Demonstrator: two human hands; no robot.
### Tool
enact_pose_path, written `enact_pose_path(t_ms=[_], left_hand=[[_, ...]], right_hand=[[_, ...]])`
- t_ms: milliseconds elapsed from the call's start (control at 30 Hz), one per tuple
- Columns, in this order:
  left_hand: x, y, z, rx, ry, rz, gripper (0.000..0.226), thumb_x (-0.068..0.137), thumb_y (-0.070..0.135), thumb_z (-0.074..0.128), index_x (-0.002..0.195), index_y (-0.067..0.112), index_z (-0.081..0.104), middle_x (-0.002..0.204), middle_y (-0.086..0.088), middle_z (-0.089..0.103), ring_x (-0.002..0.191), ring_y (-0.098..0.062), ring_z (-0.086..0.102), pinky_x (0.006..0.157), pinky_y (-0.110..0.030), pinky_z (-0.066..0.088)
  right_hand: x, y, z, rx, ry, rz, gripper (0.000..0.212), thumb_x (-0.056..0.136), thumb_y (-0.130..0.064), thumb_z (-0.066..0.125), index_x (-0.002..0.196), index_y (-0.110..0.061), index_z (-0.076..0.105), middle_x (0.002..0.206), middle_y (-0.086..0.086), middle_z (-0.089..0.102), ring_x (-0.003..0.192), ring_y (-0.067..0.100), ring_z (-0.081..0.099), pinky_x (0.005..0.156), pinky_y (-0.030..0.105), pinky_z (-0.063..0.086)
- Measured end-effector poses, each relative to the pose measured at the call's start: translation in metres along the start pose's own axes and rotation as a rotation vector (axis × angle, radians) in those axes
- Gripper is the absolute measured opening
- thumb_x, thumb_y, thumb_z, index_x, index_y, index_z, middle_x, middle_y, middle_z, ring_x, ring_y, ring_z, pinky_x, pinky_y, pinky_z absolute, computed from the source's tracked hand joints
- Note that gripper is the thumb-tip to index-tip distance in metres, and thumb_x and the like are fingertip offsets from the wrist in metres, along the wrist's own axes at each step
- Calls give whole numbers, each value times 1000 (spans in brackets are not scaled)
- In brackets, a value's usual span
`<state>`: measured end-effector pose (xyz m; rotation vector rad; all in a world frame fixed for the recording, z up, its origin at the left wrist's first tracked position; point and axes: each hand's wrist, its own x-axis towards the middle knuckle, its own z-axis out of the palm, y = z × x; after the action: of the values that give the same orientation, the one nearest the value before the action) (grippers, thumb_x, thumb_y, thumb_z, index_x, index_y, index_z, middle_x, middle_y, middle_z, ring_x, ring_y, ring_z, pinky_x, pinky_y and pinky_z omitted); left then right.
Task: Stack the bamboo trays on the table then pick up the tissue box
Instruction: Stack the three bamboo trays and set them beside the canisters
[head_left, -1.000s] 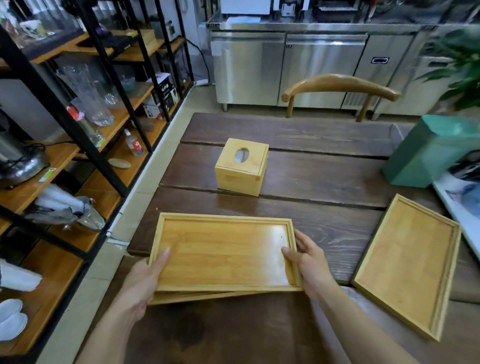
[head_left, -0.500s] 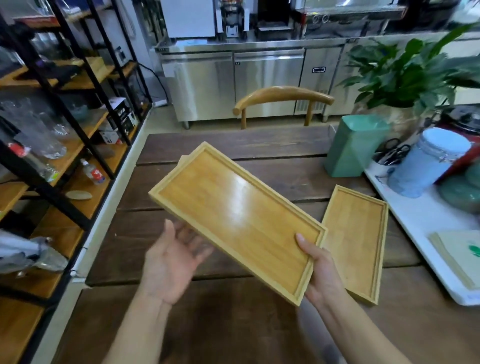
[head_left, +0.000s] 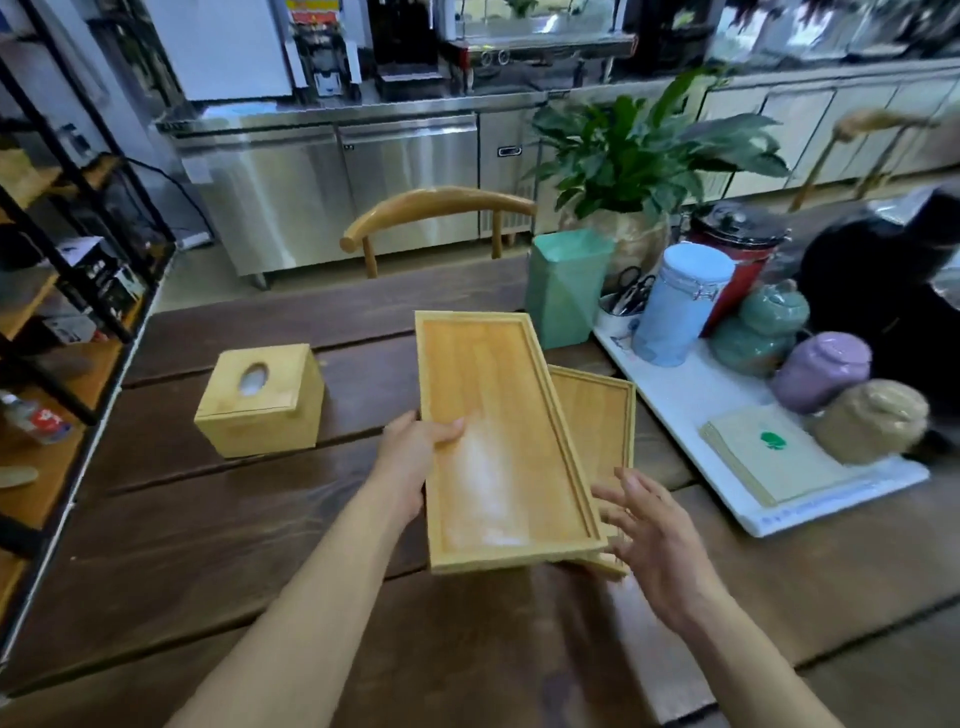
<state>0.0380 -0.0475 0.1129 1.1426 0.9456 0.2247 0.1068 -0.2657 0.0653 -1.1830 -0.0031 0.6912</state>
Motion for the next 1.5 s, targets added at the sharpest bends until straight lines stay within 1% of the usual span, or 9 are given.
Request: enact_pose_path(t_ms=[33,133,233,400,600,900,1100,1200,1500], left_hand=[[4,0,6,44,-27,-2,29,81,6,66,110,6,61,99,-14,70,90,-32,66,87,-51,52],[14,-9,32,99,-123,-16,29,82,6,64,111,8,62,95,-12,71,86,-31,67,85,-47,53],[23,-19,57,90,-201,-67,30,85,10,61,115,7,61,97,-12,71,84,-29,68,74,-41,54],[41,-22,72,235,-389,-155,31,90,25,57,118,11,57,104,-9,69,90,-25,66,66,-35,52],[53,-38,85,498,-312,-5,32,94,17,51,124,10,57,115,-7,67,103,-25,63,93,-42,50],[62,-62,68,333,-254,-28,35,94,14,53,128,20,57,94,6,68,88,-12,64,72,-26,52],[62,-64,62,276,-272,5,42,93,13,53,133,25,50,94,14,65,89,-10,63,68,-26,52],[63,-70,62,274,-268,-12,40,94,12,52,132,24,52,95,12,67,91,-11,64,73,-28,53],[60,-76,63,315,-262,1,43,94,9,50,135,24,49,96,14,64,81,1,60,52,-10,49]], right_hand=[[3,-5,-4,-64,-21,11,85,57,-43,78,129,-10,46,87,-1,71,72,12,65,61,31,52],[11,-14,-5,-182,-71,77,92,56,-54,78,134,-22,41,119,2,59,97,16,61,84,38,52],[23,-14,-8,-123,-36,73,46,85,-21,60,128,-16,47,114,7,65,90,19,66,74,31,59],[33,1,-19,-47,103,-8,33,90,-12,53,123,-15,49,110,6,67,84,14,71,61,25,59],[49,20,-27,-9,219,-37,34,89,-13,53,123,-17,49,113,4,66,99,21,65,75,32,60],[64,36,-28,-113,228,-46,48,89,-14,55,134,-22,39,129,8,57,113,29,59,94,52,49],[63,38,-25,-82,200,-62,46,88,-12,54,131,-24,40,122,4,60,110,26,60,88,43,53],[66,36,-29,-129,182,-37,50,89,-12,54,136,-22,38,127,10,59,111,31,60,92,50,51],[72,43,-38,-271,186,-29,50,90,-16,54,137,-24,38,128,9,58,111,30,59,96,55,48]])
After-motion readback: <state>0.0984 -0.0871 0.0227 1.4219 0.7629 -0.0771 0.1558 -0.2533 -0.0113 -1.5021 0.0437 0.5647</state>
